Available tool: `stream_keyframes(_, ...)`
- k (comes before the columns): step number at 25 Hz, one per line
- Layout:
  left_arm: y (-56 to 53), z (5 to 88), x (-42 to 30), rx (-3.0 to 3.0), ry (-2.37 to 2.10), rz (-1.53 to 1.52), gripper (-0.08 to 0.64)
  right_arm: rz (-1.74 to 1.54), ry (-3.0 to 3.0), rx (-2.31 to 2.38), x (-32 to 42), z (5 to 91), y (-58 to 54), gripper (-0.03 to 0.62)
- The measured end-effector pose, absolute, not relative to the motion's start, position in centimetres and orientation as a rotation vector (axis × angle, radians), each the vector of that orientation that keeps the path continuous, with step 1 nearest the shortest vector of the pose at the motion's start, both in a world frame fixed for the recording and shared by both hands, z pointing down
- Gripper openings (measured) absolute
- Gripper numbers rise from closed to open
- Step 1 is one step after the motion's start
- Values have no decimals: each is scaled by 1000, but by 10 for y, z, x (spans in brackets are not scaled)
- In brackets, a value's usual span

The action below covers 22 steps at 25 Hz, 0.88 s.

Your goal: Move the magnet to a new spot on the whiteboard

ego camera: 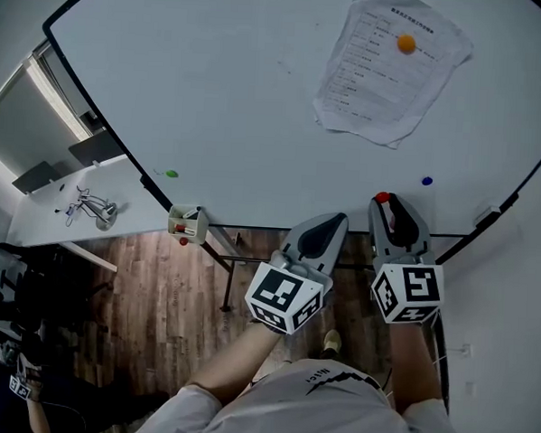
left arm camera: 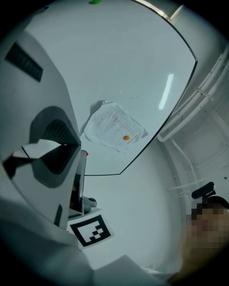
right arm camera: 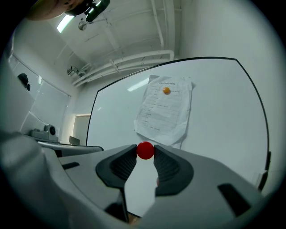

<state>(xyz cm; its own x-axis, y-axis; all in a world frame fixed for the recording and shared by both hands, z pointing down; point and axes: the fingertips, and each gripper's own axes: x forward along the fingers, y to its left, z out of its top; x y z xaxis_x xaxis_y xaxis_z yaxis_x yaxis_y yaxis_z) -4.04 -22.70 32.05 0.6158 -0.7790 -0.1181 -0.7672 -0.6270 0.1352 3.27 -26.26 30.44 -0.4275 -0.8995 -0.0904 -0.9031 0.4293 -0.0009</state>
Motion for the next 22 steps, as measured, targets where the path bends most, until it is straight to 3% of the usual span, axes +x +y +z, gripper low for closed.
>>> stream_keyframes(22,-289,325,-48,2683,-1485,-251,11,212,2617,-1582,27,278,-363,127)
